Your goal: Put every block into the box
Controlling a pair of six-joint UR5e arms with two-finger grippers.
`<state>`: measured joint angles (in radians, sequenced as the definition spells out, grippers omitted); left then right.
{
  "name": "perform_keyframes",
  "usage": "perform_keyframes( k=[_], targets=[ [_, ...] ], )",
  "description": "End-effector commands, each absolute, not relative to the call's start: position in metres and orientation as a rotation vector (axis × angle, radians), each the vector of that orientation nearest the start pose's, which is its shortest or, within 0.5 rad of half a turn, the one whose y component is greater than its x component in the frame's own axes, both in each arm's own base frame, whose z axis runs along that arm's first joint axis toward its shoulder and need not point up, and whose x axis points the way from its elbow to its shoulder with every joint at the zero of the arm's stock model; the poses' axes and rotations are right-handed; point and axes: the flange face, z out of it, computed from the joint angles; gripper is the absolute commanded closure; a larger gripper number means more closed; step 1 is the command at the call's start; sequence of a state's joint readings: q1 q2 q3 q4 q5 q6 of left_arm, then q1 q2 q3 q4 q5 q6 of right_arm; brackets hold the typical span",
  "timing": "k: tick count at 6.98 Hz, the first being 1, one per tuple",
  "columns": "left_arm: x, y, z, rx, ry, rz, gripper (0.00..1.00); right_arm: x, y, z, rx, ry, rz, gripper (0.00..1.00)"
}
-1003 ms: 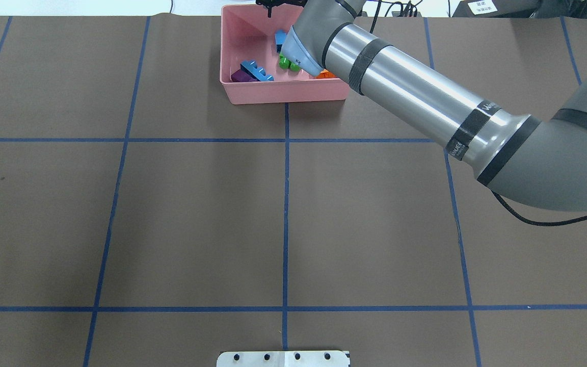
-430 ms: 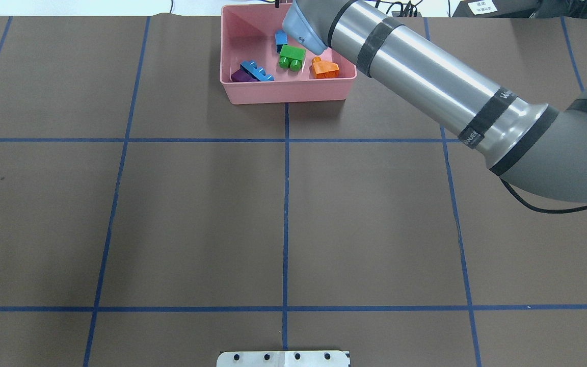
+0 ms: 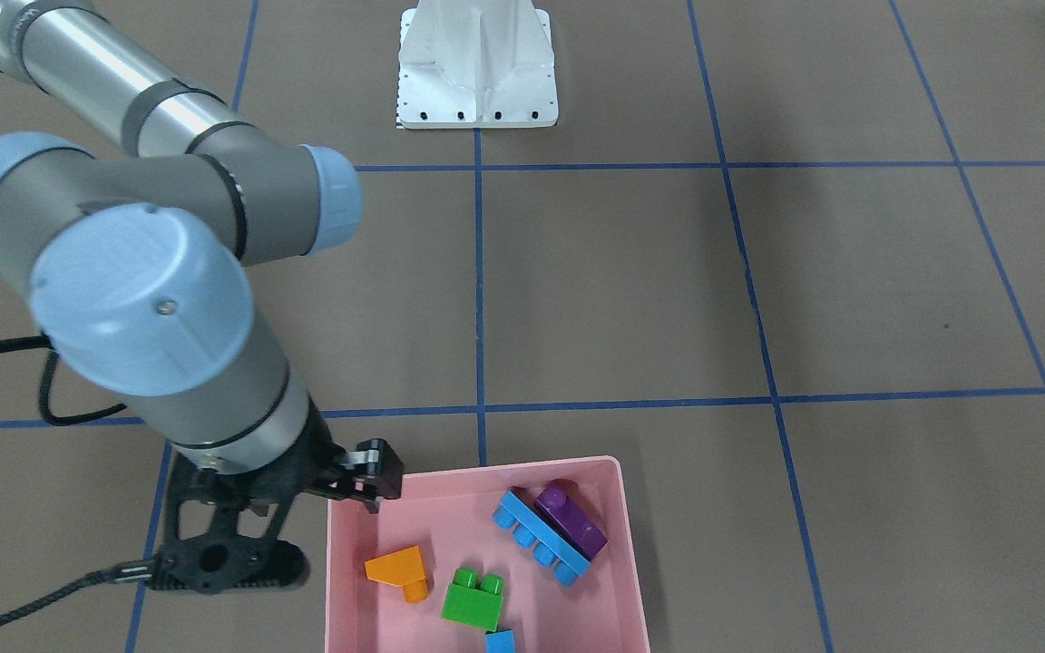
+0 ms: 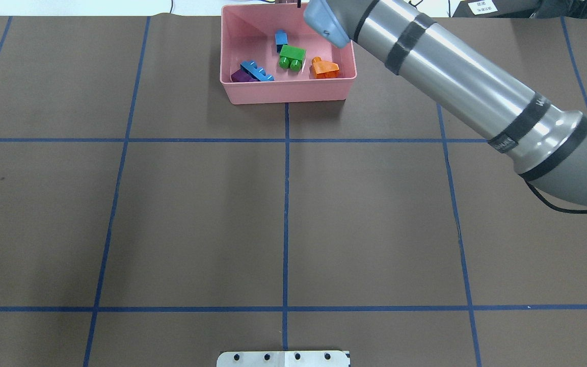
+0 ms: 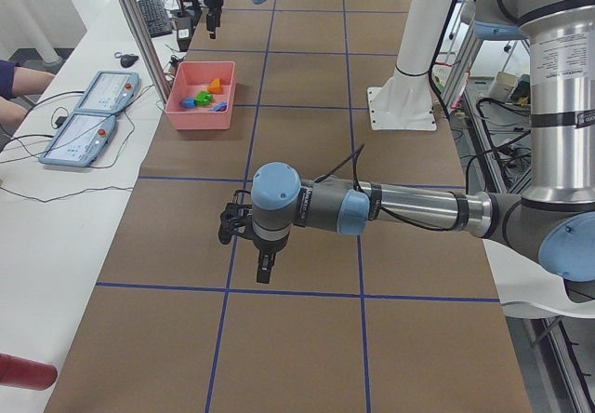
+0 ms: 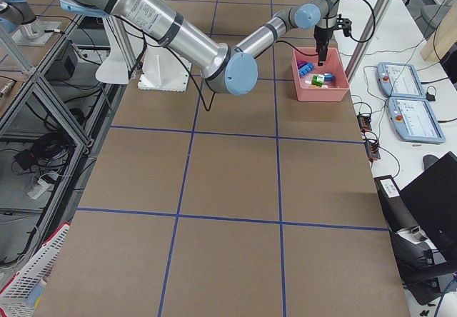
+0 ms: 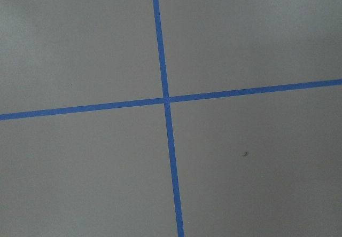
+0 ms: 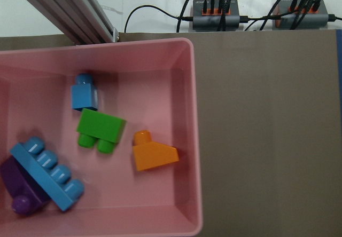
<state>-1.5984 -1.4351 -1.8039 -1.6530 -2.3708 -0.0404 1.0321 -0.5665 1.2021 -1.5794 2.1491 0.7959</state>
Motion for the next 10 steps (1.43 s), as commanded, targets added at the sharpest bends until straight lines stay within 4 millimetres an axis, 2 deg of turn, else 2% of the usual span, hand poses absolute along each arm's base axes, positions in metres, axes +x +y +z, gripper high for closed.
perform_keyframes(
  k=[1,3,4,5,6,7,8,10],
  targets=[
    [-0.074,-0.428,0.601,0.146,0.797,-0.021,0.00,-0.247,-0.691,0.276,0.162,-0.823,-0.036,0.00],
    [-0.074,-0.414,0.614,0.139,0.782,0.088,0.00,-0.145,-0.653,0.371,0.189,-0.809,-0.105,0.00],
    [-0.073,-0.413,0.613,0.108,0.777,0.094,0.00,-0.088,-0.632,0.414,0.199,-0.809,-0.123,0.00],
    [-0.069,-0.412,0.616,0.107,0.770,0.128,0.00,-0.043,-0.607,0.457,0.207,-0.795,-0.149,0.00],
    [-0.070,-0.410,0.621,0.069,0.748,0.120,0.00,-0.016,-0.568,0.505,0.160,-0.812,-0.128,0.00],
    [-0.073,-0.403,0.632,0.023,0.699,0.112,0.00,0.007,-0.536,0.526,0.130,-0.840,-0.080,0.00],
    [-0.075,-0.392,0.641,0.016,0.682,0.108,0.00,0.022,-0.487,0.560,0.101,-0.830,-0.084,0.00],
    [-0.075,-0.398,0.629,0.071,0.727,0.113,0.00,0.057,-0.424,0.620,0.061,-0.792,-0.084,0.00]
  ],
)
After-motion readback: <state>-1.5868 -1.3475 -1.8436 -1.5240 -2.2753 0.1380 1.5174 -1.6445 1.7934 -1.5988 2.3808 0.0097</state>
